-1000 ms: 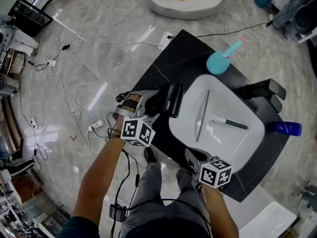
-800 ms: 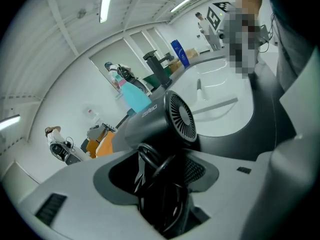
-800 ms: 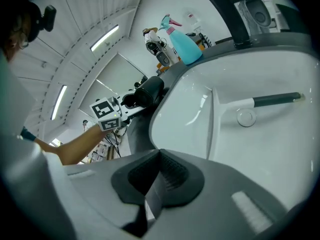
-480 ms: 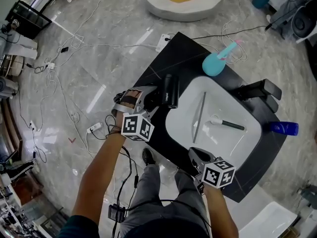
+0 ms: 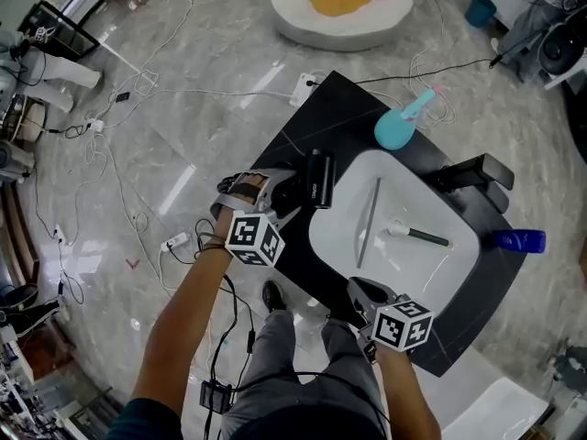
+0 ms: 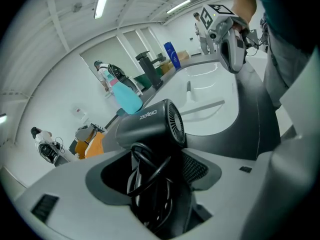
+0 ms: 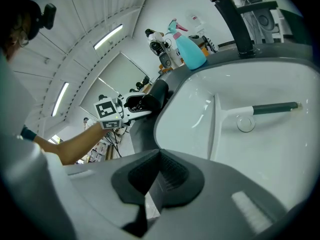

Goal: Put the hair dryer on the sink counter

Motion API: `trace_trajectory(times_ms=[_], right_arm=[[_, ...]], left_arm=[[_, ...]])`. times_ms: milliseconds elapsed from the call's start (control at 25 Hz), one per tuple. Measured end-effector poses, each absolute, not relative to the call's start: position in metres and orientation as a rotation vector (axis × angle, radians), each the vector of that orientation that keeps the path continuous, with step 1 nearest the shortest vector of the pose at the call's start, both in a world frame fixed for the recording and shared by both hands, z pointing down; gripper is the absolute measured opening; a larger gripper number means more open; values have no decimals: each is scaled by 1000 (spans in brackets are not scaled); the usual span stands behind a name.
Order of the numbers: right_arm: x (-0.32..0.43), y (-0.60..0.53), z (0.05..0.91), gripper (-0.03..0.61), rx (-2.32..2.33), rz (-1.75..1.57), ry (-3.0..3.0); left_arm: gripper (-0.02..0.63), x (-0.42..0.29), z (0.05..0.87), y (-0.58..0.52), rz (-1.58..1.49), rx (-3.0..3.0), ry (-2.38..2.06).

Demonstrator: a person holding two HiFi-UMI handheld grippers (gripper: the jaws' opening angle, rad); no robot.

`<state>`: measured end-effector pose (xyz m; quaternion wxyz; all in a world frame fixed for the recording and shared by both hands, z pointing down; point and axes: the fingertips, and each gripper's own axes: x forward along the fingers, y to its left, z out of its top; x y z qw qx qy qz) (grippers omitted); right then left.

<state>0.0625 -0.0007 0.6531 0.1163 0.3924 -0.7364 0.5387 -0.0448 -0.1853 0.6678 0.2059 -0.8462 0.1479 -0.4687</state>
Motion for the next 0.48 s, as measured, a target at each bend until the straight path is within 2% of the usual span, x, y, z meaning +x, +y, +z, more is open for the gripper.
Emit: trace_trajectory(times_ms=[480], right_arm=[[50,-2,633,11,1137,1549,-2188]], left_arm=[[293,-50,656,-179,-1307,-2309,420]])
